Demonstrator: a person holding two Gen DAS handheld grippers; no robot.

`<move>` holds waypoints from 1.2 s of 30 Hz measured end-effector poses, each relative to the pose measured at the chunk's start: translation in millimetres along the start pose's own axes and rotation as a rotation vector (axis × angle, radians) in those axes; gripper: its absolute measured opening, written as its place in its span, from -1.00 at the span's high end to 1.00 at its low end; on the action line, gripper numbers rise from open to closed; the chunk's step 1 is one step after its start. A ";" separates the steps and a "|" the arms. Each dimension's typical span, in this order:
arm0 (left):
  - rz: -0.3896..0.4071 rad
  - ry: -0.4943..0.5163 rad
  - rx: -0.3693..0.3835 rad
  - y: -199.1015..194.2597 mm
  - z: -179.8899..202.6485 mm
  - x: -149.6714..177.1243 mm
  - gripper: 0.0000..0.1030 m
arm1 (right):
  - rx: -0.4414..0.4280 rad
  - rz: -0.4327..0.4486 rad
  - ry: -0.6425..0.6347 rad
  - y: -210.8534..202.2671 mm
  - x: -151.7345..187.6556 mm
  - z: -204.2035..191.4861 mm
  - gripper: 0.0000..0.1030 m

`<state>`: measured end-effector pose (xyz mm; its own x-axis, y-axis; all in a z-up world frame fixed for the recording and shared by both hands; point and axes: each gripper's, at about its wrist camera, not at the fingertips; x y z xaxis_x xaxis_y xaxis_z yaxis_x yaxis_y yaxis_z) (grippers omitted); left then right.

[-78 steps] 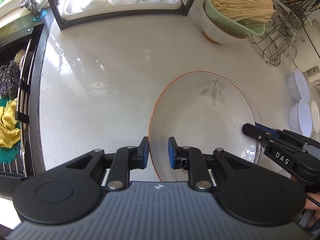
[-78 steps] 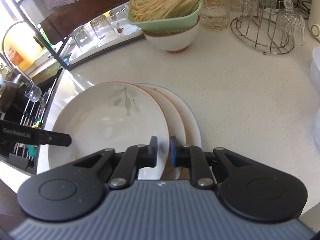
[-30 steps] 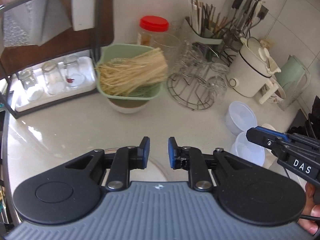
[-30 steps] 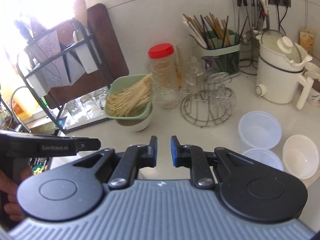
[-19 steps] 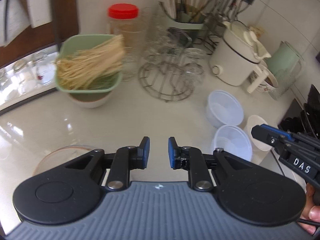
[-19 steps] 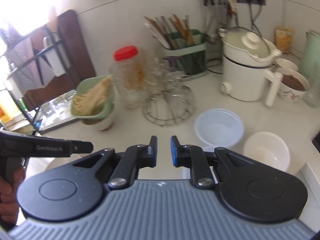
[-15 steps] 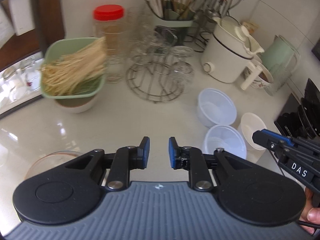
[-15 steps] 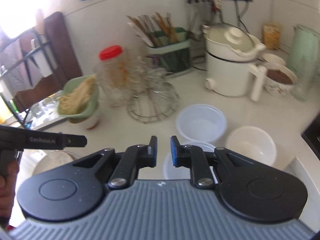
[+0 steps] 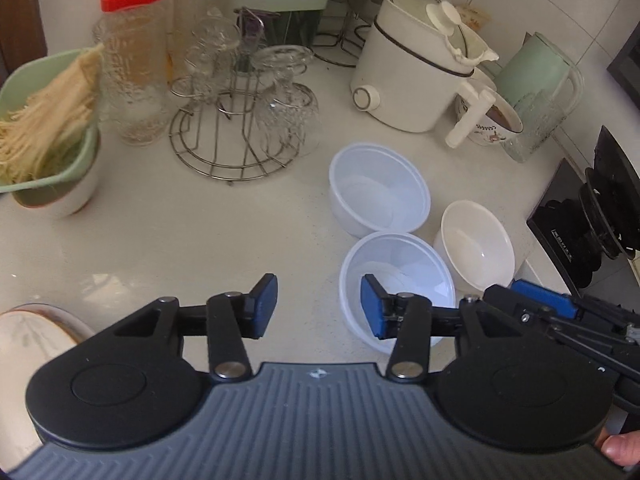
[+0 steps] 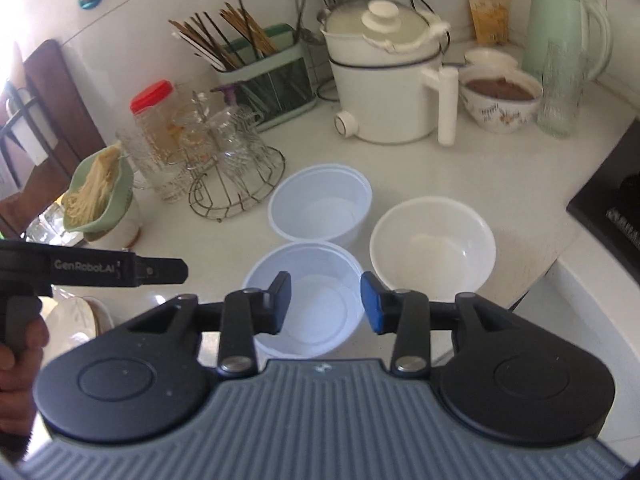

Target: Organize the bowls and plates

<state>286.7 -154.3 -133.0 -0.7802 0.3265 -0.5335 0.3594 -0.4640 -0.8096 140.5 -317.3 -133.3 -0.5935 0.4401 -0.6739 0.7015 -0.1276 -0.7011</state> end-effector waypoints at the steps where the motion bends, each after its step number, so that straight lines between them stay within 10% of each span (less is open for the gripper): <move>1: -0.006 -0.004 0.006 4.1 1.1 -0.6 -0.01 | -0.006 -0.012 0.016 3.8 0.3 3.9 0.20; 12: -0.090 -0.015 0.047 54.9 14.7 0.1 0.03 | -0.031 -0.101 0.112 45.3 11.1 26.2 0.31; 22: -0.132 -0.015 0.012 76.9 18.3 13.1 0.72 | -0.013 -0.132 0.091 66.0 10.4 28.2 0.70; 36: -0.072 -0.119 -0.002 43.8 -6.1 11.1 0.79 | -0.092 -0.138 0.059 64.3 -1.3 13.6 0.77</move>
<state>296.9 -166.0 -175.9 -0.8592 0.2588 -0.4413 0.3014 -0.4408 -0.8455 181.0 -338.1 -180.7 -0.6647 0.4994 -0.5557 0.6495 0.0187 -0.7602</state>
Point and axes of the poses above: each gripper's, at about its wrist camera, not at the fingertips, and y roughly the way its jaws point, z to its right, x to its underside, and after that the axes turned 1 degree about z, right-handed
